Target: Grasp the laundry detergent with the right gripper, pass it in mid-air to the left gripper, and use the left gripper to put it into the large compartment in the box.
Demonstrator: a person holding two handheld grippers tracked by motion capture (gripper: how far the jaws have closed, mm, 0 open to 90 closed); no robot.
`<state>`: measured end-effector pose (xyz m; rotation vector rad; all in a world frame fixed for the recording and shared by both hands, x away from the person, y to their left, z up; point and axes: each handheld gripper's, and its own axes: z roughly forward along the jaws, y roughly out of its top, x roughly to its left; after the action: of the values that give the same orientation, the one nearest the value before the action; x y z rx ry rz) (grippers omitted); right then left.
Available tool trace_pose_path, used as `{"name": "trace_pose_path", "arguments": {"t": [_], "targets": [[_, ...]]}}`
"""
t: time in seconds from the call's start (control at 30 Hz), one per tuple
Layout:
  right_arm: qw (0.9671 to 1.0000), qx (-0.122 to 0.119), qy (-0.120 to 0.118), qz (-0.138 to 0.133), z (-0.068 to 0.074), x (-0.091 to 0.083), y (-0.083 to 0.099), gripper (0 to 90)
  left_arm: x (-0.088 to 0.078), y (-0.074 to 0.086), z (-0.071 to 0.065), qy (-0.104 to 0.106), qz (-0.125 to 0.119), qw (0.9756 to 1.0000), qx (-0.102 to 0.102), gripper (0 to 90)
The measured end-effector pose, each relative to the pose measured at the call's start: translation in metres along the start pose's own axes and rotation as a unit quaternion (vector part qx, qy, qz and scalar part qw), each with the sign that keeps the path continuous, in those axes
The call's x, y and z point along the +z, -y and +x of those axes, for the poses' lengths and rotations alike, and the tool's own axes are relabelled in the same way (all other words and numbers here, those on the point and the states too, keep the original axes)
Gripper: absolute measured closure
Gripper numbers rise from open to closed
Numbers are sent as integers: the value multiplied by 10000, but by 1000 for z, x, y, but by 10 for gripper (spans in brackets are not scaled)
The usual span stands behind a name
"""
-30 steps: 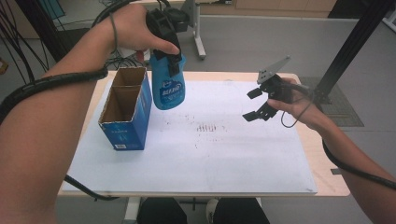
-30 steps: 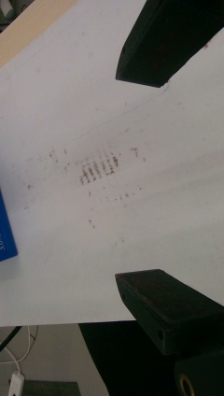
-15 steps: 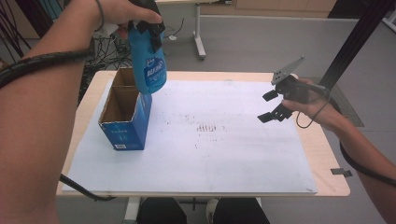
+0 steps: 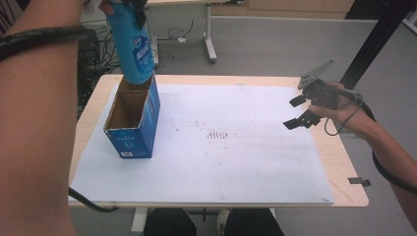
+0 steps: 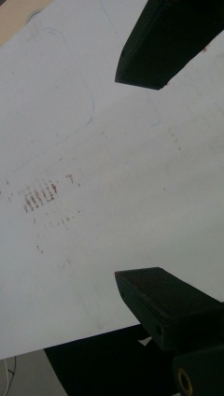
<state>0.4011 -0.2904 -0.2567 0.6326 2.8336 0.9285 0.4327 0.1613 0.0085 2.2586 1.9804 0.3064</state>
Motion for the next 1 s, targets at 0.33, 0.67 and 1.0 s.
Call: {"name": "trace_pose_path", "arguments": {"t": [0.33,0.67,1.0], "targets": [[10000,-66,24,42,1,-2,-6,57,-6,3,32,-18,-86,9957,-917,372],[9999,-127,-28,37,1,3,-8,57,11,10,53,-59,-125,9904,-1378,371],[9998,-171,-76,44,1,9,-11,59,51,15,64,4,32,9886,-1506,372]]}}
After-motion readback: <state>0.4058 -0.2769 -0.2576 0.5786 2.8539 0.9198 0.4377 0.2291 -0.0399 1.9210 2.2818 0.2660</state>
